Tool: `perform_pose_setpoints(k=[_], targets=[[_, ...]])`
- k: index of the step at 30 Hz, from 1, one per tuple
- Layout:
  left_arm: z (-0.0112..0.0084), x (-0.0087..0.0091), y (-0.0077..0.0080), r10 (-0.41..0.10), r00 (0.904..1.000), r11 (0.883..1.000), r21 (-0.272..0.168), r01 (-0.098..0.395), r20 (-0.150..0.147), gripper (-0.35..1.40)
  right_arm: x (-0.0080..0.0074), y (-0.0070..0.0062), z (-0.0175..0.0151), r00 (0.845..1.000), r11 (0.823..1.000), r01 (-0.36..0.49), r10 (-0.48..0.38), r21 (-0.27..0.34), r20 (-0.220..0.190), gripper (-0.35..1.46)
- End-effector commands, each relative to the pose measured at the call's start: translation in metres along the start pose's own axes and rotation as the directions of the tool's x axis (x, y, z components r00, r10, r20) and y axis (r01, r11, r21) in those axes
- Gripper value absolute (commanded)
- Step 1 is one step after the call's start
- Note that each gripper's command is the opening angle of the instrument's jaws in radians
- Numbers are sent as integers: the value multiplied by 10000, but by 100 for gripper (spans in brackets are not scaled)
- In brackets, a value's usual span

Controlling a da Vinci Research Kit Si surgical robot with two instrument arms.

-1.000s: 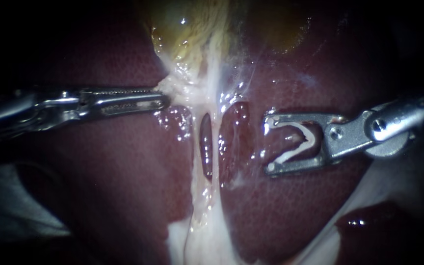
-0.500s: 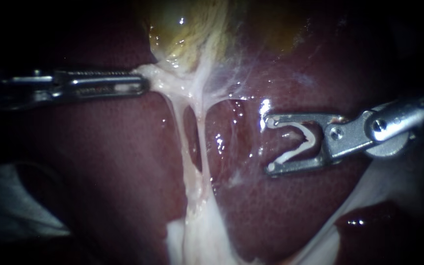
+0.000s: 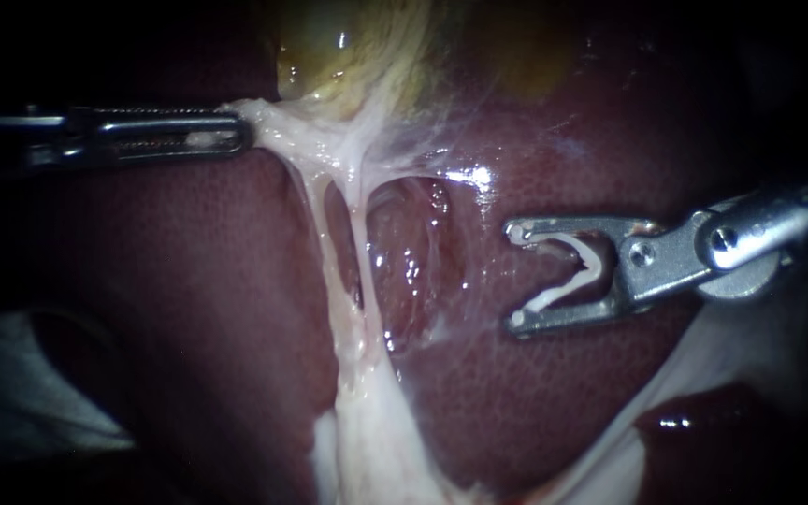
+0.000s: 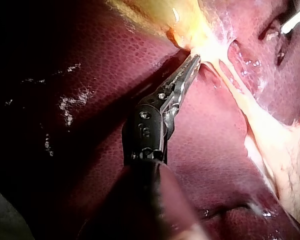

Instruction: Grabbing gallbladder

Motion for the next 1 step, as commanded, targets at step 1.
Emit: perform_pose_setpoints(k=[1], targets=[[1,-1,0,4,10000,10000,20,-4,-4,-35,0,0,0,10000,10000,-1,1,-1,-1,50]])
